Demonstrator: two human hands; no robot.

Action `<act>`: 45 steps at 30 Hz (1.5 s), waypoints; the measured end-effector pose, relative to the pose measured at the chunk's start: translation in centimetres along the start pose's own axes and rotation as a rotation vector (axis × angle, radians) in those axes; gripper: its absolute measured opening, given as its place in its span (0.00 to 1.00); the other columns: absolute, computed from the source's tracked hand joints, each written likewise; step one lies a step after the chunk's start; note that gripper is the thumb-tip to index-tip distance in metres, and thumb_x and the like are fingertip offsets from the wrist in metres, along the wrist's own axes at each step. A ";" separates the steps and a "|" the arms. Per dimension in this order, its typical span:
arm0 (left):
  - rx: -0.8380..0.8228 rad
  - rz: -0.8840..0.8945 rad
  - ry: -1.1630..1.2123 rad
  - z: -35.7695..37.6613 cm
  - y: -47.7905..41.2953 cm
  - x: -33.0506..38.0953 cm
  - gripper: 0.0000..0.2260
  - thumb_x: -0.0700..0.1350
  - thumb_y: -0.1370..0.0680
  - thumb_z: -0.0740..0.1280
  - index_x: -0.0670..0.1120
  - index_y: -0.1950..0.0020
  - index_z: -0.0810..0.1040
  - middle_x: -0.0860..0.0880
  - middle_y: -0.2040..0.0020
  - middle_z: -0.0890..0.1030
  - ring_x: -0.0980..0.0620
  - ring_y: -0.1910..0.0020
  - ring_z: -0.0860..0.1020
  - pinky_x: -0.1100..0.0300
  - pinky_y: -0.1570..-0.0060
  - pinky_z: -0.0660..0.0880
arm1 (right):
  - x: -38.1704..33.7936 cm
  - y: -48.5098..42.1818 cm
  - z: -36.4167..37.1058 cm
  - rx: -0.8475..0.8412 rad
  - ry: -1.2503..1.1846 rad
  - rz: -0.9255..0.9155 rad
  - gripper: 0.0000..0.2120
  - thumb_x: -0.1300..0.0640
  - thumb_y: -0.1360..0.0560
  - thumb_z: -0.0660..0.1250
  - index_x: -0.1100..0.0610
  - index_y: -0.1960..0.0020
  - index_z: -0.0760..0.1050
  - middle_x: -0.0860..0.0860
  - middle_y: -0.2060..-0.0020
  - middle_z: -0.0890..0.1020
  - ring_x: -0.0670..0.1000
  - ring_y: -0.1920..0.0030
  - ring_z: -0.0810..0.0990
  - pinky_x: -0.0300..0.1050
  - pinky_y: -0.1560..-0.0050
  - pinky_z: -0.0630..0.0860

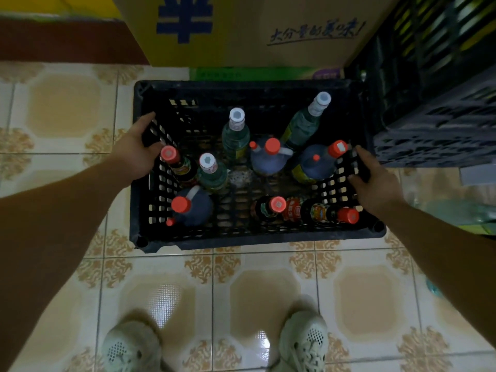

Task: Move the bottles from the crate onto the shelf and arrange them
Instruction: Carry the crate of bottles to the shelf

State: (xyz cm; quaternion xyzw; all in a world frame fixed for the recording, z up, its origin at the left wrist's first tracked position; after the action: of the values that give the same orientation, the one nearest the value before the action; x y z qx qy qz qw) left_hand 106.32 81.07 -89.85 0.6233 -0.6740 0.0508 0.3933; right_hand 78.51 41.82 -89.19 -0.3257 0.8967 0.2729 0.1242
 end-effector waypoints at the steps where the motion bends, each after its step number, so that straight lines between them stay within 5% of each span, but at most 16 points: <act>1: 0.016 -0.002 0.012 0.0 0.1 0.0 0.26 0.43 0.21 0.64 0.57 0.25 0.59 0.48 0.29 0.69 0.45 0.34 0.71 0.59 0.38 0.68 | 0.2 -0.1 0.0 -0.001 -0.010 0.005 0.30 0.58 0.21 0.63 0.43 0.24 0.57 0.59 0.38 0.78 0.63 0.44 0.78 0.44 0.51 0.71; 10: 0.020 -0.036 -0.022 -0.3 0.5 -0.1 0.27 0.43 0.20 0.62 0.59 0.25 0.57 0.47 0.27 0.67 0.43 0.33 0.70 0.53 0.34 0.69 | 0.5 0.1 0.2 -0.006 -0.012 0.021 0.28 0.57 0.21 0.63 0.41 0.25 0.59 0.58 0.37 0.77 0.62 0.43 0.77 0.42 0.52 0.68; 16: -0.001 -0.067 -0.042 -0.2 1.2 0.4 0.27 0.47 0.20 0.61 0.64 0.26 0.54 0.46 0.29 0.70 0.39 0.51 0.80 0.44 0.52 0.80 | 0.0 0.5 0.3 -0.018 -0.051 0.001 0.30 0.56 0.22 0.65 0.41 0.25 0.58 0.58 0.36 0.77 0.62 0.42 0.77 0.47 0.47 0.72; 18: 0.001 -0.076 0.021 -0.1 0.9 0.0 0.27 0.45 0.20 0.62 0.63 0.26 0.56 0.47 0.33 0.73 0.41 0.51 0.79 0.47 0.53 0.81 | 0.2 0.4 0.4 -0.022 -0.095 0.012 0.30 0.57 0.22 0.65 0.42 0.25 0.59 0.55 0.34 0.76 0.61 0.39 0.76 0.46 0.45 0.71; 22: -0.004 -0.115 0.151 0.2 0.8 -0.5 0.25 0.44 0.19 0.61 0.63 0.27 0.59 0.47 0.43 0.75 0.50 0.66 0.76 0.59 0.73 0.79 | 0.6 0.1 0.6 -0.044 -0.160 0.031 0.30 0.57 0.22 0.66 0.41 0.25 0.59 0.53 0.34 0.75 0.56 0.41 0.76 0.42 0.49 0.70; 27: -0.008 -0.118 0.102 0.2 1.0 -0.5 0.26 0.45 0.20 0.62 0.65 0.28 0.58 0.45 0.43 0.78 0.45 0.65 0.77 0.47 0.61 0.81 | 0.1 0.1 0.6 -0.087 -0.164 0.026 0.30 0.53 0.24 0.68 0.42 0.25 0.60 0.50 0.31 0.72 0.57 0.34 0.72 0.43 0.42 0.69; 31: -0.001 -0.105 0.102 0.3 1.1 -0.6 0.26 0.46 0.20 0.62 0.64 0.26 0.57 0.45 0.38 0.76 0.45 0.62 0.77 0.54 0.68 0.78 | -0.5 0.4 0.3 -0.095 -0.191 0.010 0.28 0.54 0.23 0.68 0.40 0.27 0.62 0.50 0.31 0.72 0.57 0.34 0.72 0.47 0.37 0.71; 34: 0.013 -0.130 0.085 0.2 2.4 -1.7 0.26 0.46 0.20 0.62 0.63 0.26 0.58 0.44 0.38 0.76 0.48 0.66 0.76 0.56 0.74 0.77 | -0.5 2.2 0.4 -0.092 -0.166 0.031 0.27 0.54 0.23 0.67 0.40 0.27 0.63 0.50 0.32 0.73 0.58 0.36 0.74 0.51 0.40 0.75; 40: -0.026 -0.162 0.081 -1.6 7.0 -2.8 0.26 0.46 0.21 0.63 0.61 0.26 0.60 0.42 0.42 0.78 0.46 0.68 0.75 0.52 0.67 0.79 | 0.3 7.4 -0.7 -0.081 -0.135 0.127 0.23 0.50 0.24 0.67 0.38 0.31 0.68 0.53 0.37 0.78 0.60 0.47 0.80 0.50 0.48 0.78; 45: -0.062 -0.151 0.003 -4.4 11.2 -1.5 0.26 0.48 0.21 0.64 0.63 0.27 0.59 0.45 0.36 0.76 0.38 0.47 0.79 0.44 0.49 0.79 | 0.3 13.2 -3.3 -0.113 -0.150 0.187 0.22 0.48 0.24 0.66 0.35 0.32 0.67 0.54 0.38 0.78 0.59 0.60 0.82 0.52 0.57 0.81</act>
State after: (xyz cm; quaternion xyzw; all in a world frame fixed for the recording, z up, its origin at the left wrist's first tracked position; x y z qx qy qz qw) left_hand 98.33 87.12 -82.98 0.6599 -0.6256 0.0007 0.4161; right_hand 69.51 48.26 -81.22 -0.2259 0.8945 0.3569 0.1464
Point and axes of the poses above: each hand's wrist, its own y-axis away from the middle knuckle, its own z-axis out of the palm, x = y × z, the point moved 9 cm from there along -y, towards the middle knuckle
